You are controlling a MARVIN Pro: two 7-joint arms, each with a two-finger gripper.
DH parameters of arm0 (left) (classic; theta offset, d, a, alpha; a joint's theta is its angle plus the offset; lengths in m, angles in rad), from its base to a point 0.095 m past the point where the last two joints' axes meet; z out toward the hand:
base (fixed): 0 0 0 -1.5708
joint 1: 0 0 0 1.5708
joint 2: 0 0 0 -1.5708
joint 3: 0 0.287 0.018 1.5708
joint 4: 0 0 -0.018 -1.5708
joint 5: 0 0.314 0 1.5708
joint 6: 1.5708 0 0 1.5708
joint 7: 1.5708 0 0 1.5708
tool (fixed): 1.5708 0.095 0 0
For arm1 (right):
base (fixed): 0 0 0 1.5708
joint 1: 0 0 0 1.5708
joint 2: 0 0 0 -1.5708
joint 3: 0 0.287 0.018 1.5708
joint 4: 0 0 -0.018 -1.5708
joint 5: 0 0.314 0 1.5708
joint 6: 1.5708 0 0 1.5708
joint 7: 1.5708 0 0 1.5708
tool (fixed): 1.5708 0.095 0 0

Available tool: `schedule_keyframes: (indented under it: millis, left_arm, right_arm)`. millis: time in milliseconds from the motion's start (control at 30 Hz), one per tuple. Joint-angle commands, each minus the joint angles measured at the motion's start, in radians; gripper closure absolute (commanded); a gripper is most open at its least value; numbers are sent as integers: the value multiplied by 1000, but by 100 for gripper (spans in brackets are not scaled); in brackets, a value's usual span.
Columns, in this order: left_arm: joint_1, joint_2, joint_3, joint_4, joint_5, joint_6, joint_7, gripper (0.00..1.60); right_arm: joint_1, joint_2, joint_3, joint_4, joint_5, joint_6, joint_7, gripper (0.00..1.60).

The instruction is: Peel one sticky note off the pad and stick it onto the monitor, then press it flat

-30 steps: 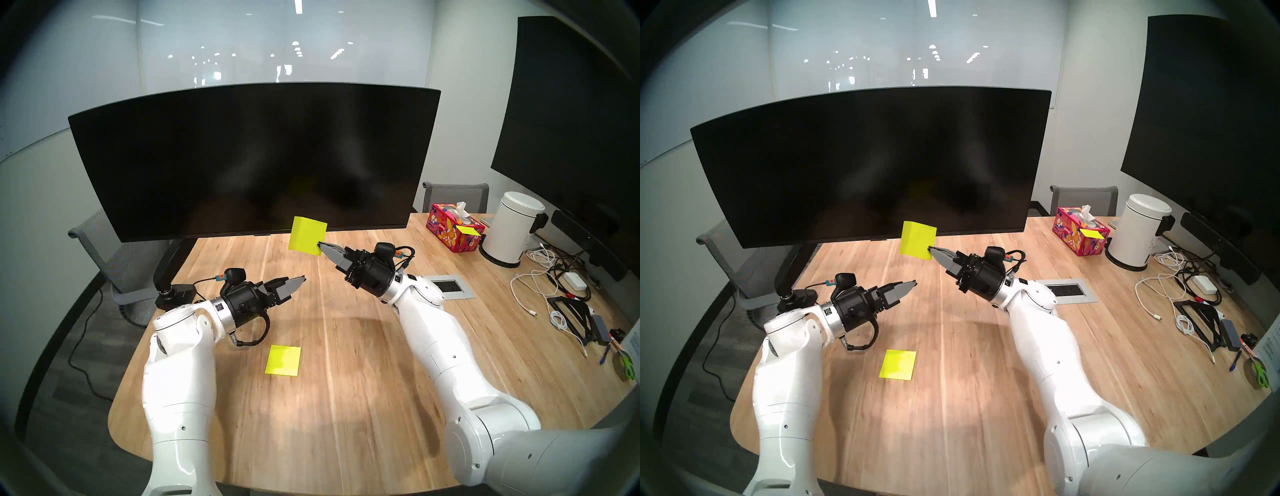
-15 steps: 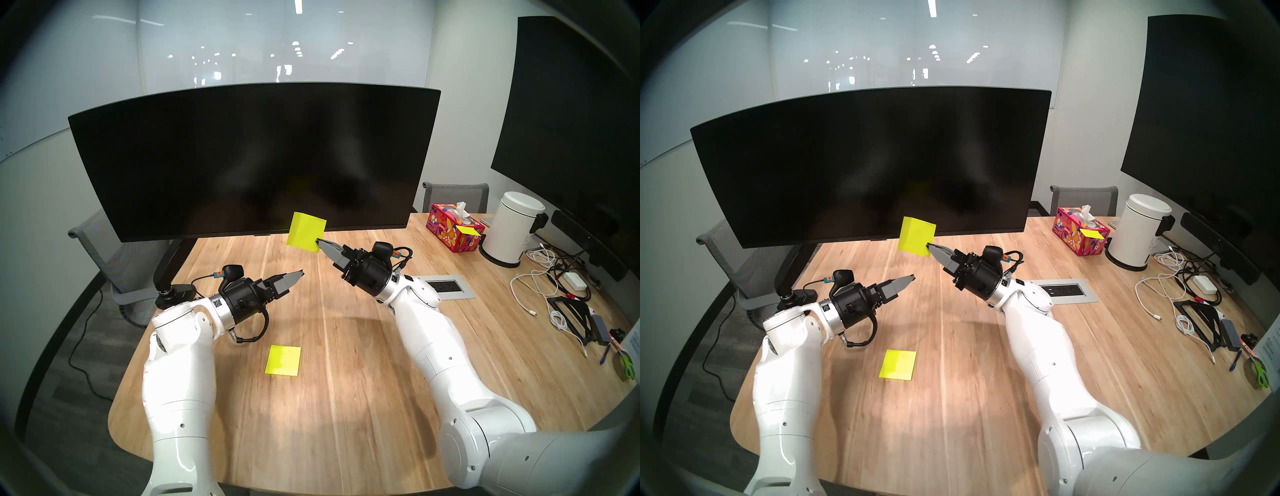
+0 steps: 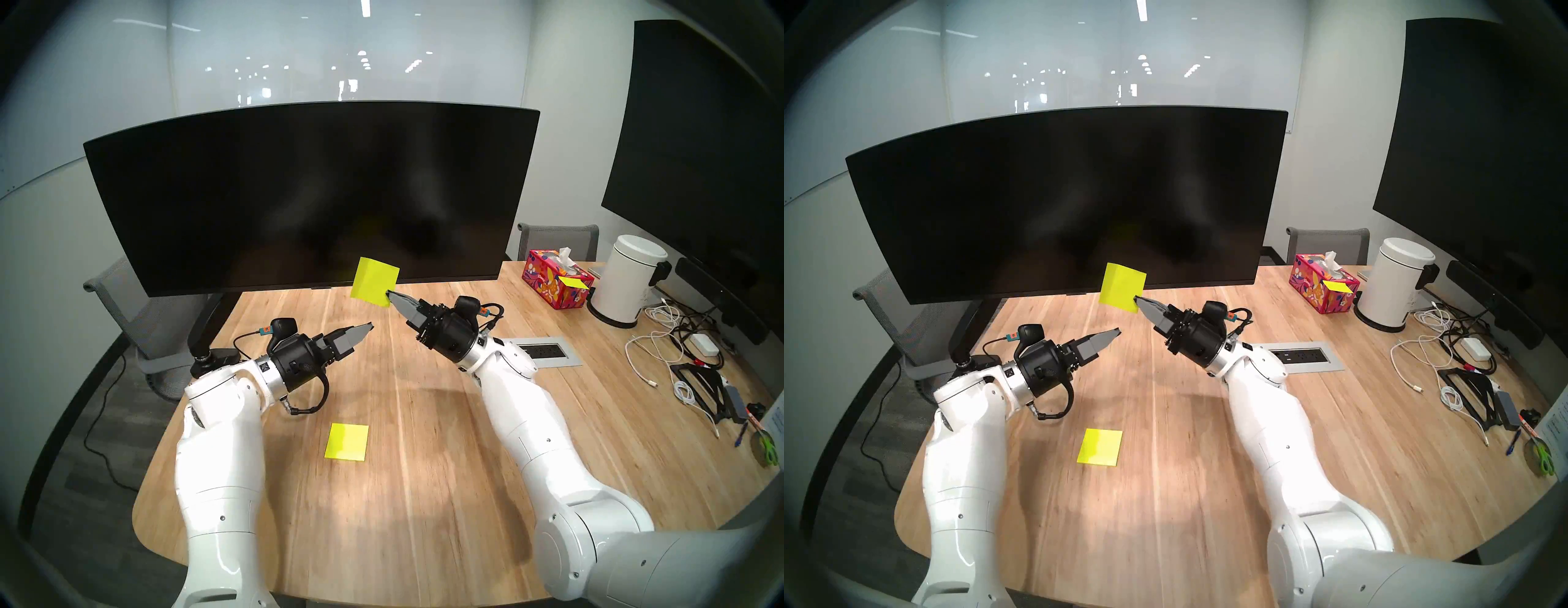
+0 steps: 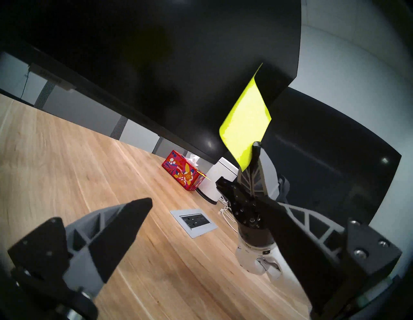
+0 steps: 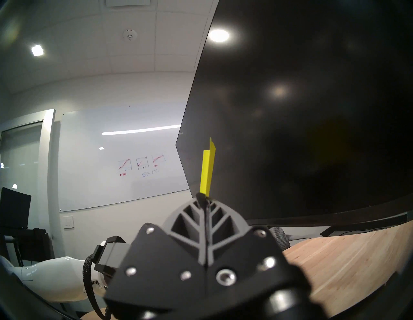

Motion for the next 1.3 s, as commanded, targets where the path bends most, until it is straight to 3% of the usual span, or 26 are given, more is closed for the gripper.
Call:
schedule_keyframes:
  millis: [0,1267]
  left_arm:
    - [-23,-2,-1,-8,-21,-5,-24,0]
    - [-15,-6,-5,-8,-16,-24,-36,0]
  right_arm:
    - [11,-8,-4,-15,5,5,10,160]
    - [5,-7,-18,-30,-43,-9,-4,160]
